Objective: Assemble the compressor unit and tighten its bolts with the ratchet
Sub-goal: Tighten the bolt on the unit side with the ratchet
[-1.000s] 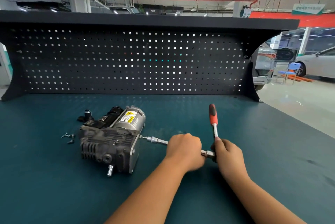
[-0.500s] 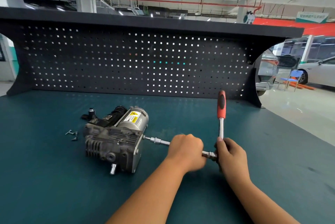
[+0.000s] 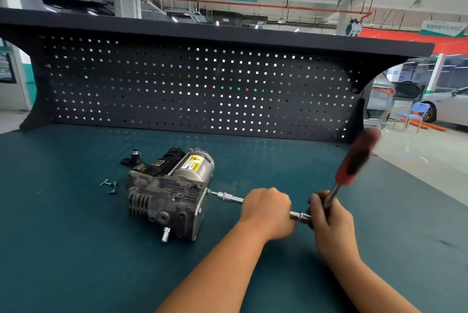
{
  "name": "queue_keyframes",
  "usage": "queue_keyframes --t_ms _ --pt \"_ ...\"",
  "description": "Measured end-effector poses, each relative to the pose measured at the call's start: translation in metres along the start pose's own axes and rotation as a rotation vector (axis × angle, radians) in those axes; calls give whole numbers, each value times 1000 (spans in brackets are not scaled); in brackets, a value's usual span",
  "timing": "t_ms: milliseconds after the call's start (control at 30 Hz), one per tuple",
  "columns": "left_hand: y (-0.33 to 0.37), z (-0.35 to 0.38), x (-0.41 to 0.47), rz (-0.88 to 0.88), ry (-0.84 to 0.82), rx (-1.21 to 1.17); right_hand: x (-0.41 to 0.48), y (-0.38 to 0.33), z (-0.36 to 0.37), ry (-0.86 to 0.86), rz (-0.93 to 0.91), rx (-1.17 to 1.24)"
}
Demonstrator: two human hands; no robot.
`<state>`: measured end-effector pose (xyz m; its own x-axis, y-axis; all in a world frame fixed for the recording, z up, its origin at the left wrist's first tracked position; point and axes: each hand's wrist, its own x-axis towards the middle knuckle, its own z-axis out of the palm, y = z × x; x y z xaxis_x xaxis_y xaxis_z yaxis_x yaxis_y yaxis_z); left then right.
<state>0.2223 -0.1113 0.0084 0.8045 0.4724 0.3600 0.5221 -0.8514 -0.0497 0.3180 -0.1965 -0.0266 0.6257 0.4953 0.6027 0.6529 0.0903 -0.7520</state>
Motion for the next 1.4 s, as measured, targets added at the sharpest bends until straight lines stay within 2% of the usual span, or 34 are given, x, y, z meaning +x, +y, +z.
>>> queue_keyframes --t_ms 100,233,300,367,533,600,667,767,967,1067,1133,1367,1400 --pt "-1 2 0 8 -28 19 7 4 -1 -36 227 63" --pt "-2 3 1 6 11 9 10 8 -5 -148 384 130" --pt "-3 3 1 -6 19 -2 9 9 -8 -173 398 124" --pt "-4 2 2 -16 11 -11 5 6 -9 -120 266 105" --pt "-3 -4 4 -27 82 -50 -3 2 -8 26 -337 -14" --pt "-5 -6 6 -45 108 -65 -4 3 -6 41 -472 -26" --pt "-6 -7 7 -59 127 -84 -4 3 -5 45 -484 21" --pt "-6 -7 5 -48 121 -65 -5 3 -5 43 -389 47" --pt "-4 -4 -2 17 16 -25 6 8 -4 -51 154 102" --pt "-6 -2 0 19 20 -30 7 10 -9 -132 270 139" --pt "-6 -2 1 18 23 -28 4 8 -12 -116 171 128" --pt "-8 -8 7 -38 108 -60 -10 1 -7 -23 -365 42" --pt "-9 -9 8 -48 118 -68 -9 1 -8 -37 -390 46"
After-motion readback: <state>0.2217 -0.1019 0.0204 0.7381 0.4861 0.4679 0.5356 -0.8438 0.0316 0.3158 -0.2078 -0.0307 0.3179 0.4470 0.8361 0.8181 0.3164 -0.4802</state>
